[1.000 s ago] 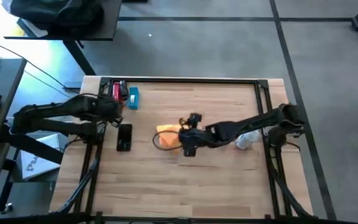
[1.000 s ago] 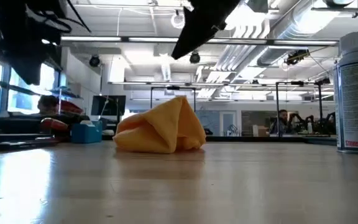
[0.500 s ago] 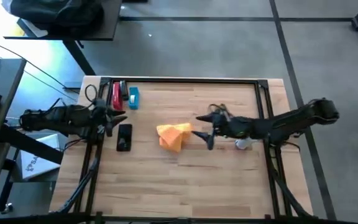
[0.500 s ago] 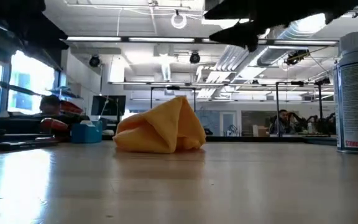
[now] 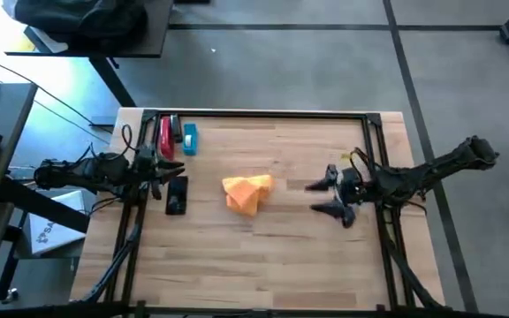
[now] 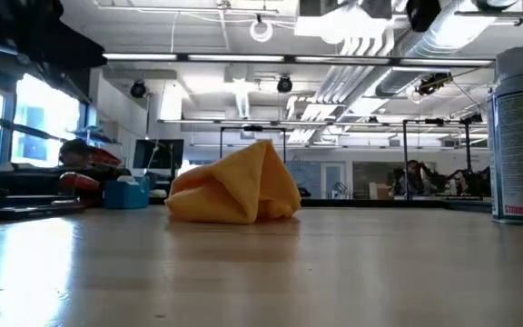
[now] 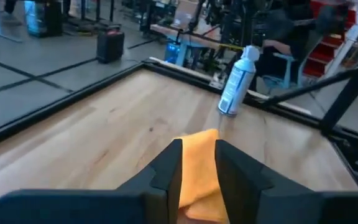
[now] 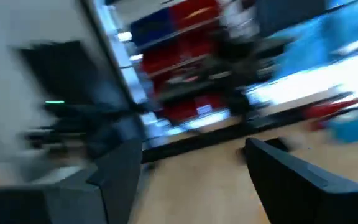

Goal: Apply microfiber cloth
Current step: Return to Home Position

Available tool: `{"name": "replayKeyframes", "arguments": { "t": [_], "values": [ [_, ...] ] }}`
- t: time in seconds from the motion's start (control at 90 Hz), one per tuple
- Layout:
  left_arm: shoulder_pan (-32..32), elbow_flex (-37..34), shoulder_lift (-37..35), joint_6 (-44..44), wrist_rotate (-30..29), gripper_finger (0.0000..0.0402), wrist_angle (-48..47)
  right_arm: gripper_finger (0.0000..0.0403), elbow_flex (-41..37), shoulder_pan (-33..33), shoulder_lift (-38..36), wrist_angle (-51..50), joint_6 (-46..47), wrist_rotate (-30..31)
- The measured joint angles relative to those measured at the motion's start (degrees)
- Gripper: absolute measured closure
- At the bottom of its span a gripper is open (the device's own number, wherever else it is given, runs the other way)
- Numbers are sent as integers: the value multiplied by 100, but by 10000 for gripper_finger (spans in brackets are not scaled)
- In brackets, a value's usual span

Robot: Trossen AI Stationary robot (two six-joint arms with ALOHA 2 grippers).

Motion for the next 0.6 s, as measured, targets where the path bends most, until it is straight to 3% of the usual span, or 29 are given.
{"name": "replayKeyframes", "arguments": {
  "t": [0.178, 0.344, 0.489, 0.6],
  "values": [
    [0, -157, 0, 500, 17, 353, 440, 210, 0, 596, 6, -528, 3050, -343],
    [2, -155, -2, 1429, -425, 368, 943, 299, 0, 1068, 8, -1697, 5668, -804],
    [0, -154, -2, 1448, -452, 379, 1078, 384, 0, 1442, 8, -2633, 7338, -1503],
    [0, -153, -4, 1448, -452, 384, 1128, 393, 0, 1600, 8, -3120, 8055, -1652]
  ]
}}
